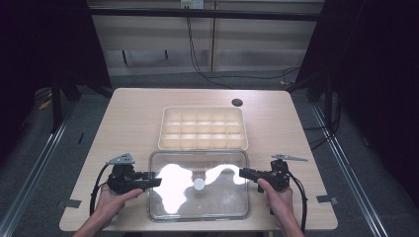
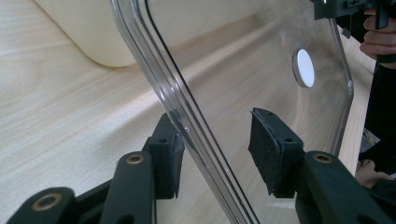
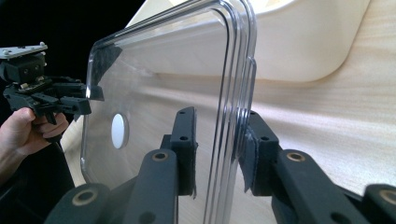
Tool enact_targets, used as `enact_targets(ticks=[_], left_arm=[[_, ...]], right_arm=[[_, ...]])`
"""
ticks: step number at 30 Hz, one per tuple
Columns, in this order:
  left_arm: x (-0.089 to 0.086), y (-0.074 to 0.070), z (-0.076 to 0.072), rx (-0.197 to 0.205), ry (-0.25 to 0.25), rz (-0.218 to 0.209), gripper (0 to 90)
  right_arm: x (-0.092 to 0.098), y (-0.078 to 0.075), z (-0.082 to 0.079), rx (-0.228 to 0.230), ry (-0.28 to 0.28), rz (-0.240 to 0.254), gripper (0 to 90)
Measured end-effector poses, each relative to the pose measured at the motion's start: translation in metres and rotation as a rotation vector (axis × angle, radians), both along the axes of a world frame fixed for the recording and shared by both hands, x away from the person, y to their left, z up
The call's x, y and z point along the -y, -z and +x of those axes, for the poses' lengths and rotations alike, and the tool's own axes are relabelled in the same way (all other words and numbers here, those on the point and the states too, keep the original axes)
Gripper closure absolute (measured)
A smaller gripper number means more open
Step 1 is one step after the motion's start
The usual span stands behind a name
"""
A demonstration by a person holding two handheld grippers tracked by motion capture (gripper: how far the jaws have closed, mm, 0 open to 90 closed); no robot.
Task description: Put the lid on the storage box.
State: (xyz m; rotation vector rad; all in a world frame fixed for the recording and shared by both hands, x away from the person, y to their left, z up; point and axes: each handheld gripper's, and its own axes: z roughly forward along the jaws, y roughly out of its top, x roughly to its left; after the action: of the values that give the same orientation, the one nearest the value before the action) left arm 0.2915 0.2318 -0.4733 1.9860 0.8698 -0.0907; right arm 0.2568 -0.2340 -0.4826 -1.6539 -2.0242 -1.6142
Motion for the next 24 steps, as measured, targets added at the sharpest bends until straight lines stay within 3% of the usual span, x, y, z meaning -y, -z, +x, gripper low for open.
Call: enact_targets(ticks=[3,7,15,24], left_arm=[[-0.002,-0.004,-0.002,0.025,-0.002,-0.004,58.0],[-0.004,-0.006,-0.002,0.029,-0.008,-0.018,59.9],[-0.003,-0.012,-0.001,0.037,-0.037,-0.027,61.1],[-0.005,-0.021,-0.001,0.067,-0.034,-0.036,63.6]], right_arm=[[-0.001,-0.004,-0.001,0.021,0.003,-0.004,69.9],[-0.004,-0.009,-0.002,0.043,0.008,-0.013,70.0],[-0.004,-0.013,-0.001,0.055,0.018,0.004,70.7],[-0.005,-0.021,0.000,0.081,0.024,0.006,71.4]])
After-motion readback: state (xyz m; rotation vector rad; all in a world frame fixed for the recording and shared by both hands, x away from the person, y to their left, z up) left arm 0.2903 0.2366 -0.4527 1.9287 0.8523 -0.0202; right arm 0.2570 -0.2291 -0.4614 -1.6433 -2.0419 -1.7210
